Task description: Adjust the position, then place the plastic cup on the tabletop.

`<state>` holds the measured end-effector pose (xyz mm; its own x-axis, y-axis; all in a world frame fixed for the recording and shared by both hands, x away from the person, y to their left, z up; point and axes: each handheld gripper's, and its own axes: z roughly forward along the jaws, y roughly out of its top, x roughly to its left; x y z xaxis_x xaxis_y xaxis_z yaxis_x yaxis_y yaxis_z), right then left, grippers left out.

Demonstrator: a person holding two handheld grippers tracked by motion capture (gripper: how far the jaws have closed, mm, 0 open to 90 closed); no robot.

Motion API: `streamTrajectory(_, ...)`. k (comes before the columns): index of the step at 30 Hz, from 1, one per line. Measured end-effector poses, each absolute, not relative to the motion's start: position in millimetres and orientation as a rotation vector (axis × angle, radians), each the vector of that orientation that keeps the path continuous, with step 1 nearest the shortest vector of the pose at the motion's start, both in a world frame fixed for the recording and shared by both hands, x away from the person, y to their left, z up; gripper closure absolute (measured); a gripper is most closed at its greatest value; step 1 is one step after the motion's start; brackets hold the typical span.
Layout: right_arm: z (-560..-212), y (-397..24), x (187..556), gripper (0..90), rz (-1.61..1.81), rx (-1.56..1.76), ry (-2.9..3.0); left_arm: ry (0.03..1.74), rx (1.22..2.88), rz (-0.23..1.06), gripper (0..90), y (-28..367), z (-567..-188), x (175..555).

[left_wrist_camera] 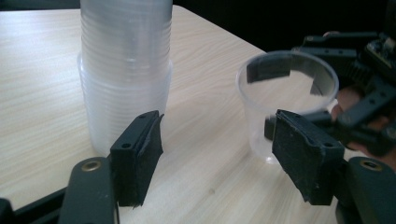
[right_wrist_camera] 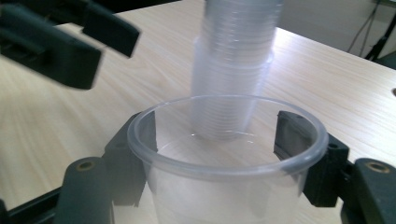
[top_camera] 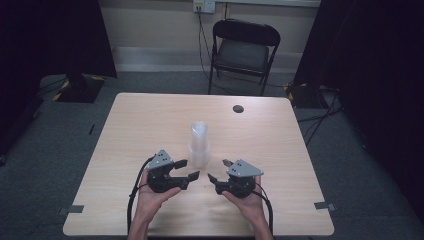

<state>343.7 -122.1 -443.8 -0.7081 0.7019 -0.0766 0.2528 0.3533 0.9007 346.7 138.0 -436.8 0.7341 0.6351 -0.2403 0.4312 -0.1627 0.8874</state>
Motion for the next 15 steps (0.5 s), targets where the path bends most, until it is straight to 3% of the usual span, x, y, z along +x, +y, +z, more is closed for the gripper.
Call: streamTrajectory(15,-444,-139,361,30.0,1.303,0.98,2.104,0.849,1.828,0.367,23.6,147,-450,336)
